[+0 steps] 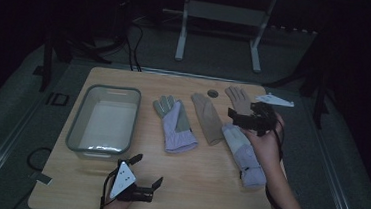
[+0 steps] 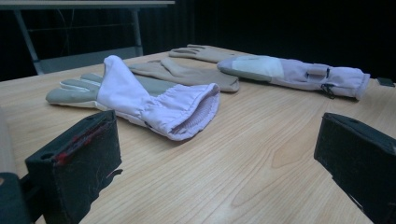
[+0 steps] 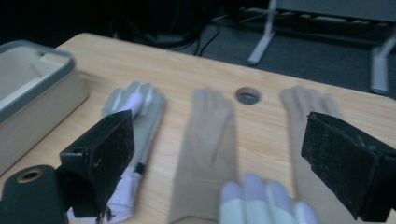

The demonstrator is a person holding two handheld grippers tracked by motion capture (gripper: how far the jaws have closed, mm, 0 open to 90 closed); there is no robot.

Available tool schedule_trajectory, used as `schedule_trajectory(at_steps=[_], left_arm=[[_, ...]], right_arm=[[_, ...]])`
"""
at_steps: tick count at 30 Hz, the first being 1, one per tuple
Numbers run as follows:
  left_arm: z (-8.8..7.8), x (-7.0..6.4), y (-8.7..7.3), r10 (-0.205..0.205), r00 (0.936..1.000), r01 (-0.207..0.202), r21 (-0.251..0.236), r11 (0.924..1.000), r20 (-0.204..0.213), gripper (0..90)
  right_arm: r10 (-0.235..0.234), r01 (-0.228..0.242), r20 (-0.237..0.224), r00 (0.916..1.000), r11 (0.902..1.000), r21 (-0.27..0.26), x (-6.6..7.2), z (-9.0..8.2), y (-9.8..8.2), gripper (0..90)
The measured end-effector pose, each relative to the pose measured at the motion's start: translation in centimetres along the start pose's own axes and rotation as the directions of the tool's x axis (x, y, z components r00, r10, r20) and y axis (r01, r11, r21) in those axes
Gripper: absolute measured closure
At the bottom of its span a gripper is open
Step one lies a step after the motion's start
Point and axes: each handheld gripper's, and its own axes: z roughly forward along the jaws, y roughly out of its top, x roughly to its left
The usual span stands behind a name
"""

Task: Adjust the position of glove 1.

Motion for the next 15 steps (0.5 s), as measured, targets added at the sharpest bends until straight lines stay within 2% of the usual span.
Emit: schedule_trajectory(at_steps=[3, 6, 11, 15], left_arm=[[0.0, 0.0, 0.0, -0.006, 1.0000, 0.006, 0.001, 1.0000, 0.008, 0.8], [0.1, -0.1, 0.0, 0.002, 0.9999, -0.002, 0.004, 1.0000, 0.010, 0.8], [0.1, -0.1, 0.0, -0.001, 0.9999, 0.001, 0.004, 1.0000, 0.013, 0.8], [0.1, 0.0, 0.0, 0.002, 0.9999, -0.002, 0.005, 1.0000, 0.016, 0.8]], right_arm=[[-0.014, 0.014, -0.017, 0.9998, 0.9999, 0.010, 1.1, 1.1, 0.5, 9.6], [-0.007, 0.008, -0.044, 0.9990, 0.9996, 0.025, 1.9, 2.3, 1.0, 9.6], [-0.032, 0.034, -0.062, 0.9975, 0.9989, 0.031, 3.5, 4.4, 1.5, 9.9], [-0.039, 0.044, -0.093, 0.9949, 0.9975, 0.055, 4.8, 6.3, 1.7, 9.9]])
